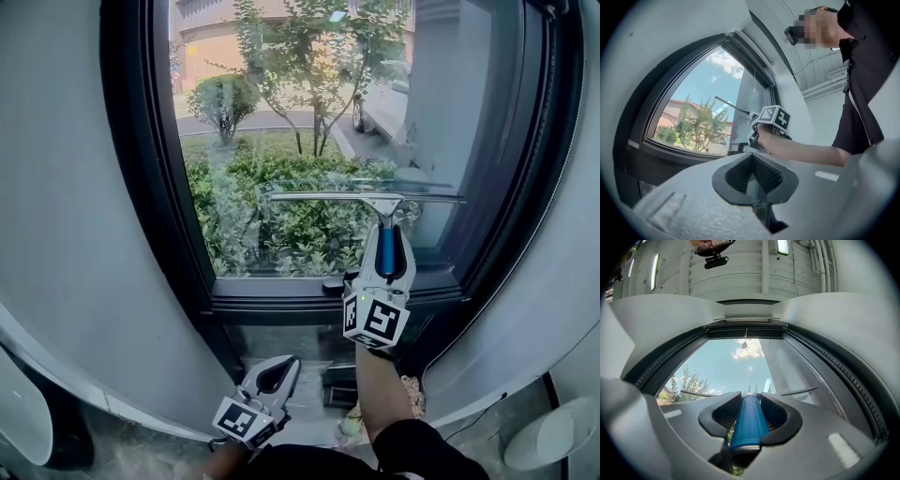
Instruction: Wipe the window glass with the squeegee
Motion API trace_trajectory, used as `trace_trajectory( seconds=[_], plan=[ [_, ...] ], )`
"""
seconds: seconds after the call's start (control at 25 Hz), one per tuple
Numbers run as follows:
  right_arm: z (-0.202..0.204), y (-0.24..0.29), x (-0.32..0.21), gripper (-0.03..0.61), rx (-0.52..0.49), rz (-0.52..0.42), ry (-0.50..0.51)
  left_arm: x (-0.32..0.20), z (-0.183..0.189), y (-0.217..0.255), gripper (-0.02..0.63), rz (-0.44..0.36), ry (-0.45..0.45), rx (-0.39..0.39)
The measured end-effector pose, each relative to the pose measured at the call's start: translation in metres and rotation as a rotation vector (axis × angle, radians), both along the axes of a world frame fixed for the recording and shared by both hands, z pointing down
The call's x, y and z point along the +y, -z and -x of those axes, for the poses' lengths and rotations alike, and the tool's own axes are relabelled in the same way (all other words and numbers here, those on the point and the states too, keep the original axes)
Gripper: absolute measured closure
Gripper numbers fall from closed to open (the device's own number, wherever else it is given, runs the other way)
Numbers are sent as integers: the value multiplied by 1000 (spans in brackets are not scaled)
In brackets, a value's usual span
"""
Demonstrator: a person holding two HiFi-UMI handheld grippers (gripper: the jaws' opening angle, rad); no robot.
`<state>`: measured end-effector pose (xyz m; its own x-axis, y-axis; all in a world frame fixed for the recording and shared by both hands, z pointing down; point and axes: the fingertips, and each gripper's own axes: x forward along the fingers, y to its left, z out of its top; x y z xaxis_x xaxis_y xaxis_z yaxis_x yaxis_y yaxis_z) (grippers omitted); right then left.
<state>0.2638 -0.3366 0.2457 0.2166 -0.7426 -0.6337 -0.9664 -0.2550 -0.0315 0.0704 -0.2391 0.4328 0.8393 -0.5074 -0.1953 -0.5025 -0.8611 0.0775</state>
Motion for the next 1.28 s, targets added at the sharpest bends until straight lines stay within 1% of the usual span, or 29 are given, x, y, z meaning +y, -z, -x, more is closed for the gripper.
trace_trajectory(
  seconds=[0.16,0.4,0.84,1.04,1.28],
  plan=[
    [0,-11,0,446,-9,18,1,0,1,0,614,0,3,1],
    [-1,-29,2,446,-15,57,2,2,2,-6,614,22,9,-4],
    [0,-49,4,446,-20,109,-2,8,2,-10,614,40,5,-3],
    [-1,-58,3,446,-28,128,0,7,4,-7,614,64,9,31],
    [0,-69,4,446,-30,147,0,3,11,-6,614,69,31,38]
  ],
)
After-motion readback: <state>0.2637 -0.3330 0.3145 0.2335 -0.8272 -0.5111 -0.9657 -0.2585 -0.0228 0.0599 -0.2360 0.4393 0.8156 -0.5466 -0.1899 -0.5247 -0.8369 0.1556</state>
